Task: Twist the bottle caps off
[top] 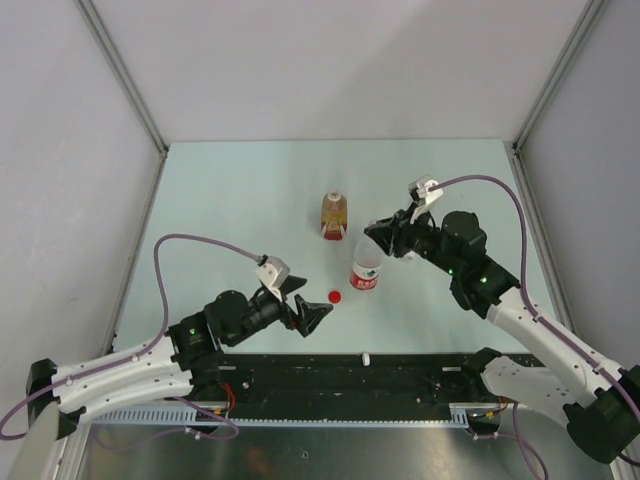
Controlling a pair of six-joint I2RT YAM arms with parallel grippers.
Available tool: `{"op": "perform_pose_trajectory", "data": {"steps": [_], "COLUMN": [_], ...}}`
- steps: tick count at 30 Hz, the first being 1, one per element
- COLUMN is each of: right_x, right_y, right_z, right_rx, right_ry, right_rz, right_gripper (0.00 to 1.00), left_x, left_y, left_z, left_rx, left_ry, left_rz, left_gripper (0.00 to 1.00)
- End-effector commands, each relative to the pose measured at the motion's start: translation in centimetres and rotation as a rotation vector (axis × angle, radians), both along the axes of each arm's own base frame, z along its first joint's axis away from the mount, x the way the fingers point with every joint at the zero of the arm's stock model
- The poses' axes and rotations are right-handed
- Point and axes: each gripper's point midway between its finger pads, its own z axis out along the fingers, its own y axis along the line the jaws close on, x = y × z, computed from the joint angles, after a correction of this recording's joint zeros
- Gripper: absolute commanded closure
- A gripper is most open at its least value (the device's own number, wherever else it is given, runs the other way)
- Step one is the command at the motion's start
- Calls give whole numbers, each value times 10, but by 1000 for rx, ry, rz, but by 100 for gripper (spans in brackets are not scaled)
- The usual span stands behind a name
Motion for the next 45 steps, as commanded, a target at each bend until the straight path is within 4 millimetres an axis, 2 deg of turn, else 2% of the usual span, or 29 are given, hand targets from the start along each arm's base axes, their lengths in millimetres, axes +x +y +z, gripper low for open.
{"op": "perform_pose_trajectory", "data": {"steps": [1,8,16,25,29,39,45], "right_x": [20,42,77,108,116,120,115], "right_y": [-3,-8,-7,5,11,8,9], "right_z": [49,62,65,29,11,-27,-26], "right_rx": [19,22,43,-12,-38,-101,-99], "right_ry": [-206,-296,-356,-336,-317,-242,-229], "right_rz": [-58,-147,-257,-290,-288,-301,-283], "right_gripper": [100,100,100,100,96,80,66], "left_x": [6,9,13,15,15,15,13], "left_y": [7,11,15,18,18,18,17], "left_z": [2,0,1,-4,-7,-9,-8], "left_rx": [-25,-20,-8,31,40,49,48], "left_ry": [0,-5,-24,-49,-47,-49,-48], "left_rz": [52,75,102,104,100,99,90], "left_gripper": [1,1,1,1,1,1,1]}}
